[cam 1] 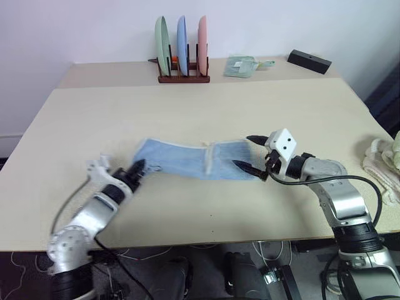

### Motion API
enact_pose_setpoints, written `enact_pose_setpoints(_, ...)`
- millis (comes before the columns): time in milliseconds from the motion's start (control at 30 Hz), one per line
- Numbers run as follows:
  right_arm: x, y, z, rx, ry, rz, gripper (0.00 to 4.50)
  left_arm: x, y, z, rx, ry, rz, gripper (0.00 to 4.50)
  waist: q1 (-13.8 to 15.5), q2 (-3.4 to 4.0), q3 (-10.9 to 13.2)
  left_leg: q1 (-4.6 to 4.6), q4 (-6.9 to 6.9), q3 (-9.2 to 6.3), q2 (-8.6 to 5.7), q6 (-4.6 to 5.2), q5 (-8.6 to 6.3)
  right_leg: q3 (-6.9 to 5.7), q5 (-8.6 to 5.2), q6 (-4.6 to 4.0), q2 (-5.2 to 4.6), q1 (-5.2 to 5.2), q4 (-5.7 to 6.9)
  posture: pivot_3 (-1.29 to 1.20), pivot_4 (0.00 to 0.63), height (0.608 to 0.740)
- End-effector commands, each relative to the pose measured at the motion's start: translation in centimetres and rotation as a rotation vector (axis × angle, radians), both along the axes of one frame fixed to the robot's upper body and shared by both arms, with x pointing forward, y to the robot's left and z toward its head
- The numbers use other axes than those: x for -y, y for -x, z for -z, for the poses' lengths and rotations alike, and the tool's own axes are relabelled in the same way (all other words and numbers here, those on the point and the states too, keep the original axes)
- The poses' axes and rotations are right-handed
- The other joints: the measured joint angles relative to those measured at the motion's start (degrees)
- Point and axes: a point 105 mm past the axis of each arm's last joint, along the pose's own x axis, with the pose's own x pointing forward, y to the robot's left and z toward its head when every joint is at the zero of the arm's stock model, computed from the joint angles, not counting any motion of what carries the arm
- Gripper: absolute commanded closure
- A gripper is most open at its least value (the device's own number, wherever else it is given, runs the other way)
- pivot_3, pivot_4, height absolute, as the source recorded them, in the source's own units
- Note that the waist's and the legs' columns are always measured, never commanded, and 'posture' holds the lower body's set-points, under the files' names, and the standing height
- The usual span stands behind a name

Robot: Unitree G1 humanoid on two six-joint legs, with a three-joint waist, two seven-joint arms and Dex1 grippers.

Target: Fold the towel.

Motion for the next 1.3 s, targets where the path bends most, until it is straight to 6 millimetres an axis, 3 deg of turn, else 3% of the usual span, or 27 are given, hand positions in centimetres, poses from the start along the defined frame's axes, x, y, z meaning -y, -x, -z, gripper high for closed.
enact_pose_setpoints(33, 0.4, -0.4, -1.4, 0.059, -0.008, 0.008, 0.08, 0.8, 0.0, -2.7, 0.102, -0.126, 0.102, 4.44, 0.1, 0.0, 0.0, 0.0, 0.0, -0.02, -0.03, 0.0, 0.0, -0.01, 0.0, 0.0, 0.0, 0.01, 0.0, 0.0, 0.15, 0.74)
enact_pose_setpoints(100, 0.3, -0.7, -1.3, 0.058, -0.008, 0.011, 0.08, 2.9, -0.7, -4.4, 0.163, -0.189, 0.213, 4.44, 0.2, -0.02, 0.0, 0.0, 0.0, -0.02, -0.08, 0.01, 0.0, -0.01, 0.0, 0.0, -0.01, 0.02, 0.0, 0.0, 0.15, 0.74)
enact_pose_setpoints(233, 0.4, -1.0, -0.9, 0.051, -0.006, 0.025, 0.08, 10.6, -0.9, -7.1, 0.293, -0.321, 0.54, 4.44, 0.9, -0.09, 0.0, -0.03, 0.02, -0.11, -0.15, 0.0, 0.01, -0.05, 0.01, 0.01, -0.04, 0.04, 0.01, 0.0, 0.15, 0.74)
enact_pose_setpoints(300, 0.8, -1.1, -0.5, 0.047, 0.001, 0.05, 0.08, 14.4, -1.1, -7.2, 0.302, -0.354, 0.66, 4.44, 1.2, -0.08, 0.0, -0.02, 0.02, -0.07, -0.17, 0.01, 0.0, -0.04, 0.01, 0.02, -0.05, 0.05, 0.0, 0.0, 0.15, 0.74)
enact_pose_setpoints(367, 1.0, -1.2, -0.4, 0.046, 0.001, 0.062, 0.08, 16.0, -1.2, -7.1, 0.302, -0.379, 0.712, 4.44, 1.0, -0.08, 0.0, -0.03, 0.02, -0.06, -0.17, 0.01, 0.0, -0.03, 0.01, 0.02, -0.05, 0.03, -0.02, 0.0, 0.15, 0.74)
enact_pose_setpoints(433, 2.3, -1.7, -0.8, 0.072, -0.015, 0.135, 0.08, 19.7, -1.1, -5.8, 0.29, -0.468, 0.839, 4.44, 0.7, -0.09, 0.0, -0.02, -0.04, -0.02, -0.11, 0.0, 0.0, 0.03, 0.01, 0.02, -0.02, -0.04, -0.01, 0.0, 0.15, 0.74)
enact_pose_setpoints(500, 3.0, -2.1, -1.0, 0.088, -0.029, 0.183, 0.08, 21.6, -1.0, -4.8, 0.28, -0.549, 0.912, 4.44, 0.9, -0.09, 0.0, -0.04, -0.05, -0.04, -0.11, -0.06, 0.05, 0.01, 0.01, 0.02, 0.02, -0.04, 0.0, 0.0, 0.15, 0.74)
enact_pose_setpoints(633, 4.0, -2.3, -1.6, 0.108, -0.04, 0.225, 0.08, 22.6, -1.9, -1.4, 0.206, -0.727, 0.939, 4.44, 0.3, -0.09, 0.0, -0.01, -0.06, -0.02, -0.1, -0.06, 0.05, 0.03, 0.01, 0.02, 0.03, -0.03, 0.01, 0.0, 0.15, 0.74)
enact_pose_setpoints(800, 4.2, -2.0, -1.3, 0.107, -0.03, 0.233, 0.08, 23.3, -1.9, 0.8, 0.192, -0.787, 0.987, 4.44, -0.1, -0.09, 0.0, -0.03, -0.08, -0.05, -0.09, -0.05, 0.05, 0.02, 0.0, 0.02, 0.05, -0.05, 0.0, 0.0, 0.15, 0.74)
enact_pose_setpoints(900, 4.3, -2.1, -1.4, 0.108, -0.032, 0.238, 0.08, 23.3, -1.9, 0.9, 0.192, -0.769, 0.992, 3.53, -0.1, -0.09, 0.0, -0.03, -0.08, -0.05, -0.09, -0.05, 0.05, 0.02, 0.0, 0.02, 0.03, -0.04, 0.0, 0.0, 0.15, 0.74)
enact_pose_setpoints(967, 4.3, -2.2, -1.4, 0.109, -0.03, 0.239, 0.08, 23.4, -1.7, 0.2, 0.207, -0.713, 0.994, 2.52, -0.1, -0.09, 0.0, -0.03, -0.08, -0.05, -0.09, -0.05, 0.05, 0.02, 0.0, 0.02, 0.03, -0.04, 0.0, 0.0, 0.15, 0.74)
enact_pose_setpoints(1033, 4.3, -2.3, -1.4, 0.11, -0.028, 0.24, 0.08, 23.7, -0.9, -1.8, 0.257, -0.556, 1.022, 1.55, -0.2, -0.09, 0.0, -0.03, -0.07, -0.06, -0.09, -0.05, 0.05, 0.02, 0.0, 0.02, 0.03, -0.04, 0.01, 0.0, 0.15, 0.74)
enact_pose_setpoints(1133, 4.3, -2.4, -1.5, 0.114, -0.025, 0.24, 0.08, 22.9, -0.2, -4.3, 0.349, -0.451, 1.005, 1.55, -0.2, -0.09, 0.1, -0.04, -0.06, -0.06, -0.08, -0.05, 0.05, 0.02, 0.0, 0.02, 0.0, -0.07, 0.02, 0.0, 0.15, 0.74)
enact_pose_setpoints(1300, 4.6, -2.7, -1.8, 0.119, -0.011, 0.248, 0.08, 20.5, 1.4, -6.1, 0.499, -0.464, 0.969, 1.55, -0.3, -0.07, 0.0, -0.02, -0.08, -0.05, -0.07, -0.06, 0.05, 0.03, 0.0, 0.02, -0.01, -0.06, 0.02, 0.0, 0.15, 0.74)
